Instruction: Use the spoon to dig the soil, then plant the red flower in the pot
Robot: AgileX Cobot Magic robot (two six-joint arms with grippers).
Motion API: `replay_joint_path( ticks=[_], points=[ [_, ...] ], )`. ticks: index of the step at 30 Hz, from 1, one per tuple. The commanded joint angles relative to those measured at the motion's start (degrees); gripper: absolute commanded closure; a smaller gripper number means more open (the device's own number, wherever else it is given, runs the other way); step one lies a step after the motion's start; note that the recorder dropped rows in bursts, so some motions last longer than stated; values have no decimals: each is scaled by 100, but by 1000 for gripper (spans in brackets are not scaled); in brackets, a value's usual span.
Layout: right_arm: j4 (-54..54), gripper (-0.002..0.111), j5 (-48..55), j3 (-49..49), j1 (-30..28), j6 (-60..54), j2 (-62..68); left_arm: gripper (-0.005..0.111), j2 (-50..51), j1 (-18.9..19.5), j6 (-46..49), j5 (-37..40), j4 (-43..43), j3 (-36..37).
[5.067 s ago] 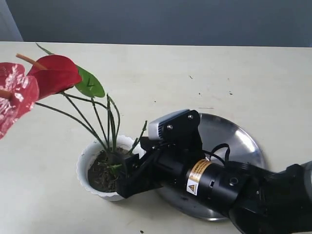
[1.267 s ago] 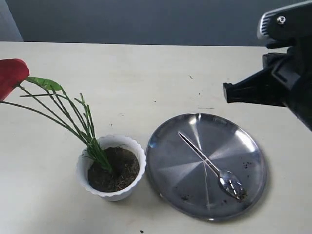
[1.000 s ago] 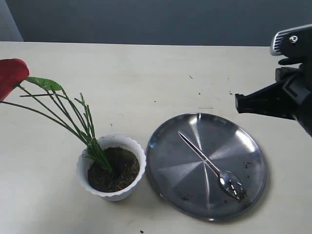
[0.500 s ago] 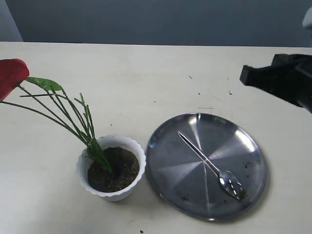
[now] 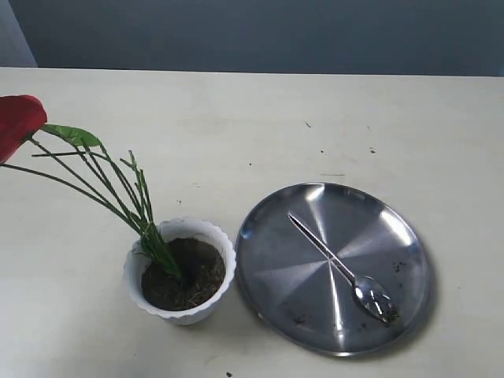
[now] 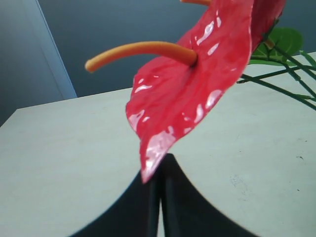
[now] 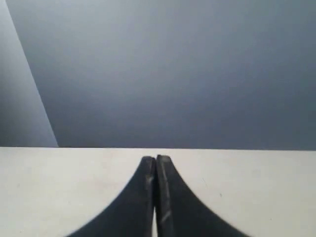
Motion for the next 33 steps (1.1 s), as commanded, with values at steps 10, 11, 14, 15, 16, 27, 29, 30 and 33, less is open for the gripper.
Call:
replay_joint_path(
  ticks=[10,11,14,15,16,27,29,30,33],
  points=[
    [-7361,109,621,985,-1154,7016,-1823,106,-24,-9,-18,-41,19,11],
    [-7378,109,636,1079,-1200,7017,-1932,106,-24,-9,-18,-41,19,11],
    [-7393,109,626,1351,-1285,7017,-2186,106,-24,-9,-18,-41,19,11],
    [-7396,109,626,1443,-1296,7052,-2245,106,-24,-9,-18,-41,19,11],
    [-7448,109,641,1525,-1296,7111,-2309,106,-24,-9,-18,-41,19,11],
    [-8280,109,652,1854,-1296,7722,-2334,106,-24,-9,-18,-41,19,11],
    [-8294,109,647,1854,-1296,7722,-2334,106,-24,-9,-18,-41,19,11],
    [-8294,109,760,1854,-1296,7722,-2334,106,-24,-9,-18,-41,19,11],
    [-8294,109,773,1854,-1296,7641,-2334,106,-24,-9,-18,-41,19,11]
  ],
)
